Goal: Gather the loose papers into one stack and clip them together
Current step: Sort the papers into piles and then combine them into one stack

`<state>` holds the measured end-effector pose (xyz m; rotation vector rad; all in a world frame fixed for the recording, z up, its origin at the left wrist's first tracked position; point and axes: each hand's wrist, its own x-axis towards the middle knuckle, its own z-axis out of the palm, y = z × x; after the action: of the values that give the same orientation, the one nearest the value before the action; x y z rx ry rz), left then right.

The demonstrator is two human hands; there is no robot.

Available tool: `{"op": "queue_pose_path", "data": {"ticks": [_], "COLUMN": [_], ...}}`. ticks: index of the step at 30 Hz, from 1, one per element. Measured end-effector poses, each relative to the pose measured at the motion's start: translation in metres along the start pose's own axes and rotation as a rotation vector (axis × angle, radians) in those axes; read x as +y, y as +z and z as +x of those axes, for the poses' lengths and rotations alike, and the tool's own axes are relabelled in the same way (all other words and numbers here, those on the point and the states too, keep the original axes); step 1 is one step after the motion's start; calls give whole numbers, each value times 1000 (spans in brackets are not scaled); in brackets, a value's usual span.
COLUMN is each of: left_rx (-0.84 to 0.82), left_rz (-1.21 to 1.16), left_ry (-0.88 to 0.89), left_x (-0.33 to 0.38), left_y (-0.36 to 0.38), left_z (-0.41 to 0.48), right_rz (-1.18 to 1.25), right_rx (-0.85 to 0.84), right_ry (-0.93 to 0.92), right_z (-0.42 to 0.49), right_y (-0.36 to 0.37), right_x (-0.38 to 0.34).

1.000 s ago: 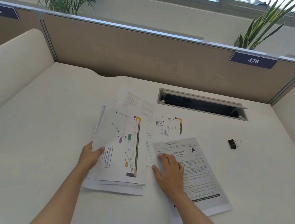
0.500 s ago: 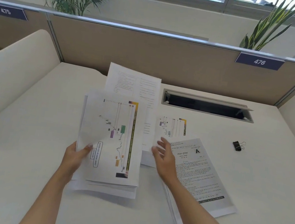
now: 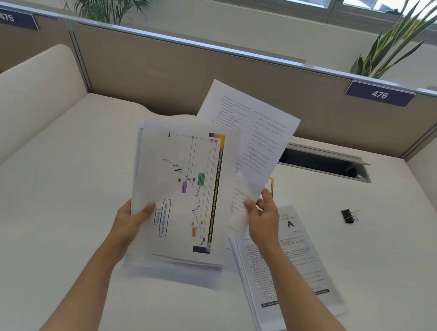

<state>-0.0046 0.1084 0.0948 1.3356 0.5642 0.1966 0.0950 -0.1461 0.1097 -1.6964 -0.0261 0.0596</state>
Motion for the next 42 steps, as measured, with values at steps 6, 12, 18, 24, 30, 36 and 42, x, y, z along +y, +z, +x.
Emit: {"op": "queue_pose_path", "data": {"ticks": [6,12,18,24,30,36,42], "left_rx": [-34,-55,-99,-103,-105,15,85], "left_rz": [4,8,34,20,-3,-50,-134], "left_ry": [-7,-21,-29,5,54,153,323], "left_x": [2,0,-2,3,1,9,11], "left_y": [4,5,21,25,32,44,49], "left_z": [2,2,-4,-5,-12,-15,-18], "right_rz": [-55,-197,-246,-177,54,156,167], "right_rx": [-91,-271,-381,-336,-280,-202,-232], "right_ry": [39,130,200,224,187,129,18], "right_z": [-16,-22,-32,-39,-38,-34,-36], "right_y": [-17,-42,-28,-28,-20,-9,-8], "right_x": [15,19,26,19,9,-1,-11]}}
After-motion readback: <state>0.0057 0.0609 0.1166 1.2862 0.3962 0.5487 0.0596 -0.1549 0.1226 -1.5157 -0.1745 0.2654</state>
